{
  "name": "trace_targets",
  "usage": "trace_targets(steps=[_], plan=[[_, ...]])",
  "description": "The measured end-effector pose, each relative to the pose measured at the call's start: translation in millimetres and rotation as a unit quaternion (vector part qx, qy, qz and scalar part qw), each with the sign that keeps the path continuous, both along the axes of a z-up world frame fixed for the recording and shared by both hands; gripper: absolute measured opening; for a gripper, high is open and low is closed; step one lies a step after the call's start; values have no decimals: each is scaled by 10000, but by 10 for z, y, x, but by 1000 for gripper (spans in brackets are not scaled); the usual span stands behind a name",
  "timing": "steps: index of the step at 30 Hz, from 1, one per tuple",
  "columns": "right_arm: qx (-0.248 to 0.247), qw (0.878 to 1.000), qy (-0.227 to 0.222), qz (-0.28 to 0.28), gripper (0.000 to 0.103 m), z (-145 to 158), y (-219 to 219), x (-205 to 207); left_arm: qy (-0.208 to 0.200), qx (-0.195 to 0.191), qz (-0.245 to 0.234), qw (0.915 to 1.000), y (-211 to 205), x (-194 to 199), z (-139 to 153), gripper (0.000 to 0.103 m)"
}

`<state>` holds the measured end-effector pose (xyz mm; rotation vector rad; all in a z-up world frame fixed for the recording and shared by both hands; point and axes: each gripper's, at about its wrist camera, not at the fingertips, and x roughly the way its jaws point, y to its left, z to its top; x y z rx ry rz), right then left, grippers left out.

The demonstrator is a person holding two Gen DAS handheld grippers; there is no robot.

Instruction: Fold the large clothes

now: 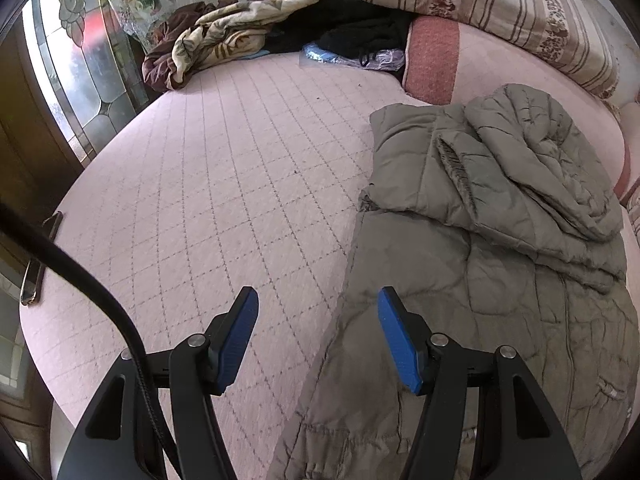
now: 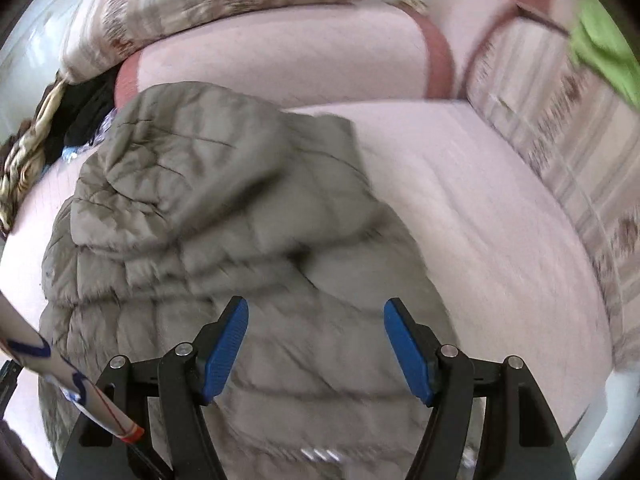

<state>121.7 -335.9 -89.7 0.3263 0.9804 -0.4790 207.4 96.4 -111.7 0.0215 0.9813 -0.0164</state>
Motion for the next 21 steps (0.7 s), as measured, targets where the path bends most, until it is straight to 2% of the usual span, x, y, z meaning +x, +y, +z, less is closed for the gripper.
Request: trace_targets(steps=[8,12,15,21], plan=[[411,9963,-86,-751,76,-230,-672,-1012,129,-102,-135,9998,24,-334,-103,61],[623,9923,-213,-1050,77,-353,-933,-1398,111,23,-102,9999,66,-487,-155,61],[789,9899,-327,-1131,77,-428,-1054,-1585,225,98,-62,9997,115,-589,-221,61],[1021,9873,-485,-1120,79,-578,-1192,-1733,534,-45,-14,9986,216,-696,-295,61]])
